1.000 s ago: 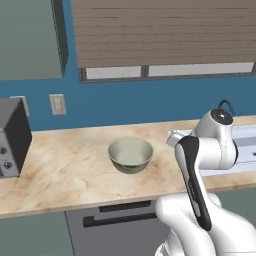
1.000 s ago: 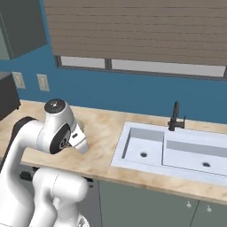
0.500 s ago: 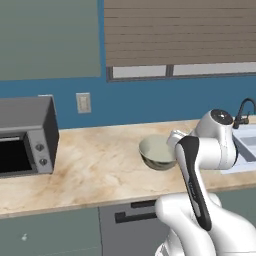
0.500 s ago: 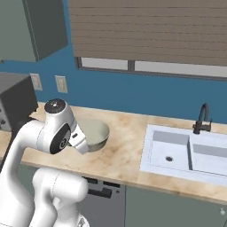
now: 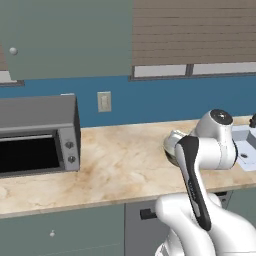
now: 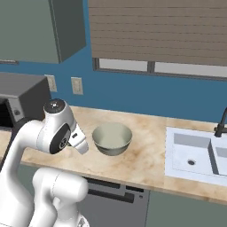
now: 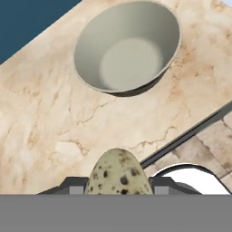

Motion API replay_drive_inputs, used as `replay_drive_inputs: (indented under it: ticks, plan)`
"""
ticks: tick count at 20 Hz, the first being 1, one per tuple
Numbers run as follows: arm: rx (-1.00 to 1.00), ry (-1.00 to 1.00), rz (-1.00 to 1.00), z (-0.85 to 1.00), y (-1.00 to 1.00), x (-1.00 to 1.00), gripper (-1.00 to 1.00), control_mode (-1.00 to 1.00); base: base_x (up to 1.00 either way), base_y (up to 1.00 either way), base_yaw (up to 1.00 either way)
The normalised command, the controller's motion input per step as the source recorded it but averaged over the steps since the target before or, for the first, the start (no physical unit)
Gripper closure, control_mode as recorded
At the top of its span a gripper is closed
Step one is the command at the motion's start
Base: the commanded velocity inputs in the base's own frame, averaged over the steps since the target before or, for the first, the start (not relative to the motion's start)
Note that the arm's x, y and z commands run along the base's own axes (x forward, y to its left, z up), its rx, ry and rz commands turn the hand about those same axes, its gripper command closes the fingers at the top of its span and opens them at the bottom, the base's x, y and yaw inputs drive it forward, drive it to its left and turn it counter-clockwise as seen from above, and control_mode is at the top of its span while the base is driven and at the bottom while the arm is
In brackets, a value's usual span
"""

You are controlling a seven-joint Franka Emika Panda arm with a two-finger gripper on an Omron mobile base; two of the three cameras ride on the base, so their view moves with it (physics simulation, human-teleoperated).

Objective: Gather the eggs and milk located in the vicinity of the sink area and place them right next to the bowl.

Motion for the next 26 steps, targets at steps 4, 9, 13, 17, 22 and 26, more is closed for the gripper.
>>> replay_drive_inputs:
  ticks: [4,9,13,17,22,26]
  plan:
    - [-0.08,0.0,0.0,0.0,0.26,0.0,1.0,-1.0,0.0,0.1,0.0]
    - [-0.14,0.0,-0.03,0.0,0.36,0.0,1.0,-1.0,0.0,0.0,0.0]
    - [-0.11,0.0,-0.13,0.0,0.21,0.13,1.0,-1.0,0.0,0.0,0.0]
    - [-0.06,0.01,-0.22,0.0,0.2,0.33,1.0,-1.0,0.0,0.0,0.0]
    - [-0.02,0.1,-0.26,-0.02,0.25,0.52,1.0,-1.0,0.0,0.0,0.0]
    - [0.0,0.18,-0.29,-0.13,0.11,0.58,1.0,-1.0,0.0,0.0,0.0]
